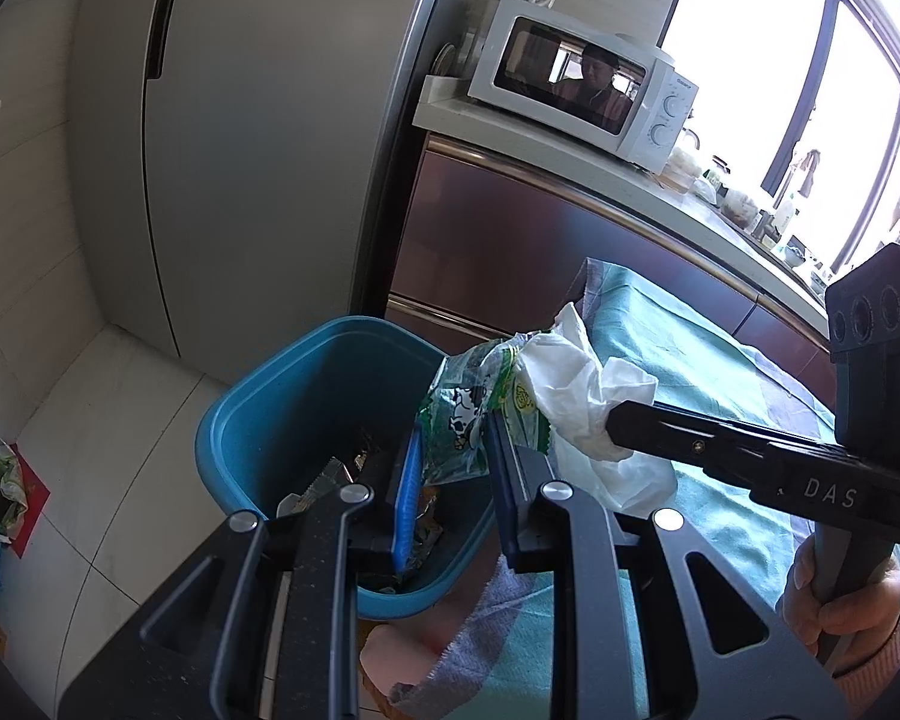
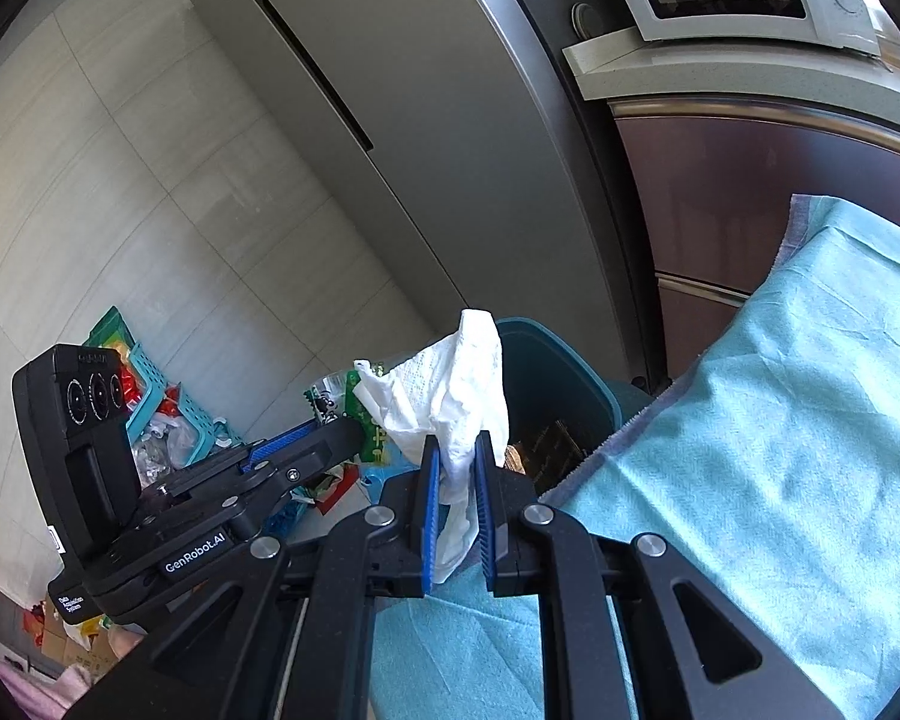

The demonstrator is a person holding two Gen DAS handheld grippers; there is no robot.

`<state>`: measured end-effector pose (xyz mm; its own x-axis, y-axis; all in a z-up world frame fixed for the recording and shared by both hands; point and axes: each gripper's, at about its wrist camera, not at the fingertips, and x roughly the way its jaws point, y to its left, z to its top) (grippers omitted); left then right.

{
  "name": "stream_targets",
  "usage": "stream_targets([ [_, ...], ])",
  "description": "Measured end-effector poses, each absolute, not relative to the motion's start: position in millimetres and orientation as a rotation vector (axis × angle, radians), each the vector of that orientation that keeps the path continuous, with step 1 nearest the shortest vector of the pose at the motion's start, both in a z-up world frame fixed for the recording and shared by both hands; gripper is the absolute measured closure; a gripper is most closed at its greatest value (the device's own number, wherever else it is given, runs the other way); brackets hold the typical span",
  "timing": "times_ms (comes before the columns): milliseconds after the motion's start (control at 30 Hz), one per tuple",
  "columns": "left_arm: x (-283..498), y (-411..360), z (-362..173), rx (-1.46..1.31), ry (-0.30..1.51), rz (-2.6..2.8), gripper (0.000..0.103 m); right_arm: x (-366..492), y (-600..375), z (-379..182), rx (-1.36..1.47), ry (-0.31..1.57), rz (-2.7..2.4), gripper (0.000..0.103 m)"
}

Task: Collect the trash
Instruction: 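Lower both tools over the teal bin and open them to drop the items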

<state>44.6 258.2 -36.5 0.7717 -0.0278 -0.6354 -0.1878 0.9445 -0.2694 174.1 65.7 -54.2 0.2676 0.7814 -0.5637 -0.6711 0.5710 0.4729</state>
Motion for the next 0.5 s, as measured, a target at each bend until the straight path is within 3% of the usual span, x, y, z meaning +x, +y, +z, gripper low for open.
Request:
stream_targets([
  [500,55.8,261.9,-44.4,-0.324,0.709,0.112,0.081,180.5,83.7,-61.3,0.135,0.89,0.959,0.092],
])
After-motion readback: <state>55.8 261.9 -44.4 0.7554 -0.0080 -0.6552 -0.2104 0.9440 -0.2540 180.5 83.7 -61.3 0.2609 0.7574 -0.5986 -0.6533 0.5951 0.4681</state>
